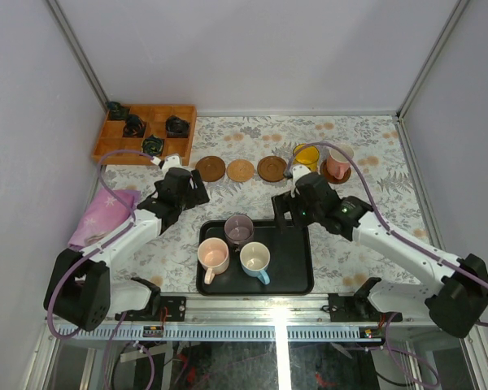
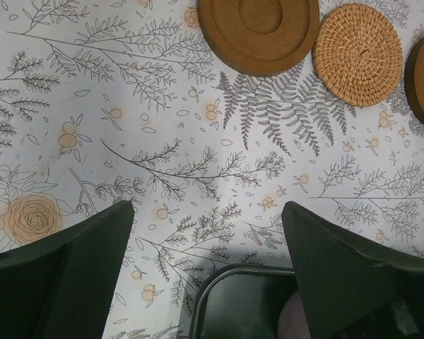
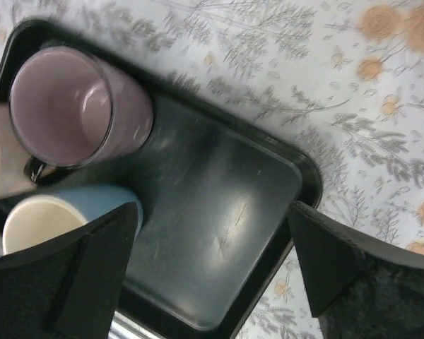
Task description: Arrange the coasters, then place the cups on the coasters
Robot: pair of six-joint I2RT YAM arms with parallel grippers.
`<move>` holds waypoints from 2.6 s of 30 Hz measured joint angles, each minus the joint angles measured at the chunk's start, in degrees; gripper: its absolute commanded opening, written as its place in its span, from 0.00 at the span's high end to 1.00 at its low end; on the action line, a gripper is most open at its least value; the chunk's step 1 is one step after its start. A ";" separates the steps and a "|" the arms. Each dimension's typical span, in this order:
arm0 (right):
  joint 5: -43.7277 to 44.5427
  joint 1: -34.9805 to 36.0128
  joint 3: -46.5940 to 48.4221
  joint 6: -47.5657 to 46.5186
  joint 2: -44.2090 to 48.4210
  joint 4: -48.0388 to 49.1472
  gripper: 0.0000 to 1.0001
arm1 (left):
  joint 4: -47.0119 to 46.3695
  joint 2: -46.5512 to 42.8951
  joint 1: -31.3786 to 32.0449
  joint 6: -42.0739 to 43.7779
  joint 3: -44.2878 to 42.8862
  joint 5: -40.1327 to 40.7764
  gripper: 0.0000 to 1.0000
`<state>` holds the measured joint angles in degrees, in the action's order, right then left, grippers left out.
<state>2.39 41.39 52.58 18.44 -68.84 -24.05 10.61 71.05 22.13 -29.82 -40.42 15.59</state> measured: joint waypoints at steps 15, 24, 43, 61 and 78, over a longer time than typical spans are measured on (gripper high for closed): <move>-6.45 18.27 -2.10 4.15 4.22 -4.55 0.01 | 0.11 1.77 0.72 -0.04 0.00 -1.25 0.14; -4.87 26.99 -2.10 7.87 -2.49 -6.64 0.01 | 0.15 1.55 1.57 -0.04 0.00 -1.25 0.14; -2.01 28.76 -2.12 14.27 -9.81 -7.21 0.61 | 0.17 0.79 4.20 -0.04 0.00 -0.17 0.14; 3.56 30.45 -0.17 15.80 -7.98 -14.45 1.00 | 0.92 -0.33 4.90 -0.04 0.00 0.94 0.14; 22.49 14.23 11.93 12.04 -7.85 -15.39 1.00 | 1.84 -1.07 5.22 0.11 0.00 3.72 0.14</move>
<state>24.88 55.61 64.51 30.48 -76.69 -39.44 12.45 69.97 27.35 -29.71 -40.42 19.31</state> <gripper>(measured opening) 0.208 0.863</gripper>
